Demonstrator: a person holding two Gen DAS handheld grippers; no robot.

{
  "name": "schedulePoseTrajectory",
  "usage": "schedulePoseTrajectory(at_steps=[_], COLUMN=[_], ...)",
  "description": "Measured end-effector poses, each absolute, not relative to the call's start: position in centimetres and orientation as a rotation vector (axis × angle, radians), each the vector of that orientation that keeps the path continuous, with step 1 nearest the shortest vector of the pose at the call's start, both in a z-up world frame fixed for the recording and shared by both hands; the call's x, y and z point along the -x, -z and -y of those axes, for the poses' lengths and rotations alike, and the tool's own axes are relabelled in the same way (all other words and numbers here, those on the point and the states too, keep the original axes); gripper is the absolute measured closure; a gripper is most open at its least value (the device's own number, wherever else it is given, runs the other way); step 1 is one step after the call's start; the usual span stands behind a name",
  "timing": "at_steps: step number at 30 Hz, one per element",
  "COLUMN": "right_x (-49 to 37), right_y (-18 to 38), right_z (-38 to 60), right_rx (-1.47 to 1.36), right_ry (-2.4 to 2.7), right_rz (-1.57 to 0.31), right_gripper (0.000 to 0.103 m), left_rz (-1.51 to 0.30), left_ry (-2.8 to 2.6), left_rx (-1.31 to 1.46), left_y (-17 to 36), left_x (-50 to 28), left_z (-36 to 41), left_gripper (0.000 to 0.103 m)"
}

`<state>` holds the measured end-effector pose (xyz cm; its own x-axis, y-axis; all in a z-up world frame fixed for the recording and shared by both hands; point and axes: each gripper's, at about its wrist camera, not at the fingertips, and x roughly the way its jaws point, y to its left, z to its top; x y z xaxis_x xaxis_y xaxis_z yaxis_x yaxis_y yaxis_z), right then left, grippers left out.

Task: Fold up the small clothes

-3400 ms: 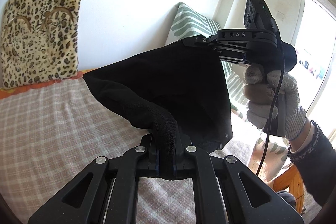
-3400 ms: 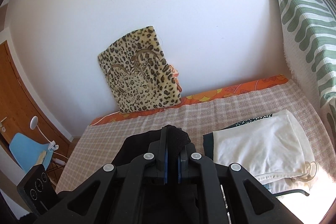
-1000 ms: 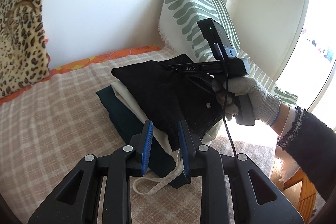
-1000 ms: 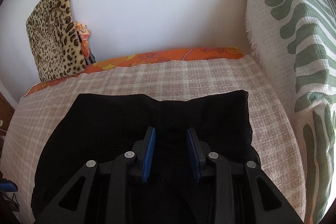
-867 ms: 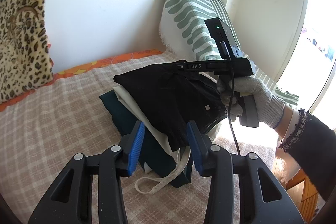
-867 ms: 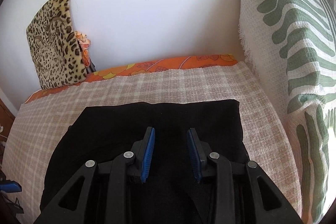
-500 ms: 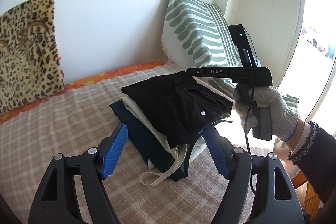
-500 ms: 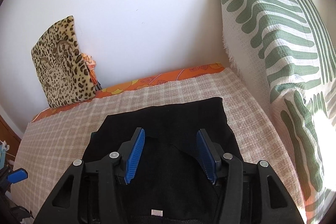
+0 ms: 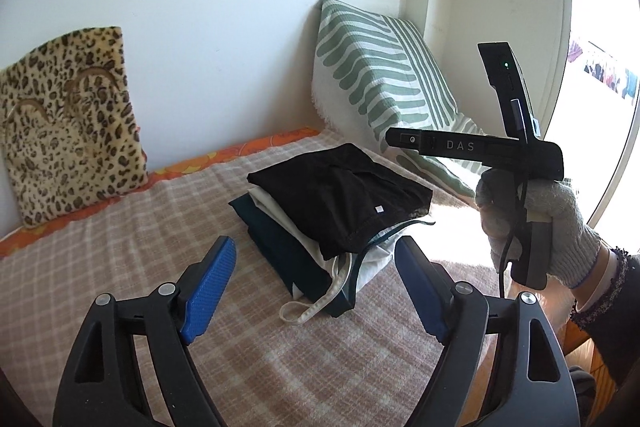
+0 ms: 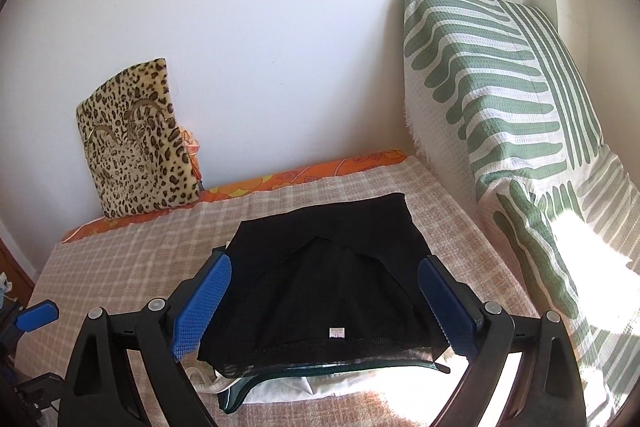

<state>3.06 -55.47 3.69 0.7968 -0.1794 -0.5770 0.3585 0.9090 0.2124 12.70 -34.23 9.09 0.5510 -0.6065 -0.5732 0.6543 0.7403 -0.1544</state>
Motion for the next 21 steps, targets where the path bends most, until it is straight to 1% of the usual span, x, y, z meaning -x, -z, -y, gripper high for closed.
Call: schedulePoseTrajectory(at_steps=[3, 9, 12, 16, 21], right_x=[-1.9, 0.6, 1.7, 2.5, 3.1], right_y=[-4.1, -4.4, -4.4, -4.4, -4.6], right_z=[54.1, 51.8, 50.5, 48.5, 45.9], right_rx=[-0.299, -0.292, -0.295, -0.260, -0.218], right_ry=[0.313, 0.358, 0.394, 0.454, 0.493], right_rz=[-0.569, -0.541, -0.536, -0.531, -0.533], right_gripper=[0.001, 0.000, 0.000, 0.000, 0.000], left_rz=[-0.637, -0.603, -0.601, -0.568, -0.540], left_ry=[0.750, 0.739, 0.711, 0.660, 0.613], left_rx=[-0.083, -0.102, -0.105, -0.125, -0.146], left_y=[-9.4, -10.0, -10.1, -10.1, -9.8], left_x=[-11.9, -10.3, -9.7, -8.9, -8.1], left_z=[33.5, 31.7, 30.5, 28.8, 26.8], left_gripper=[0.021, 0.020, 0.014, 0.002, 0.001])
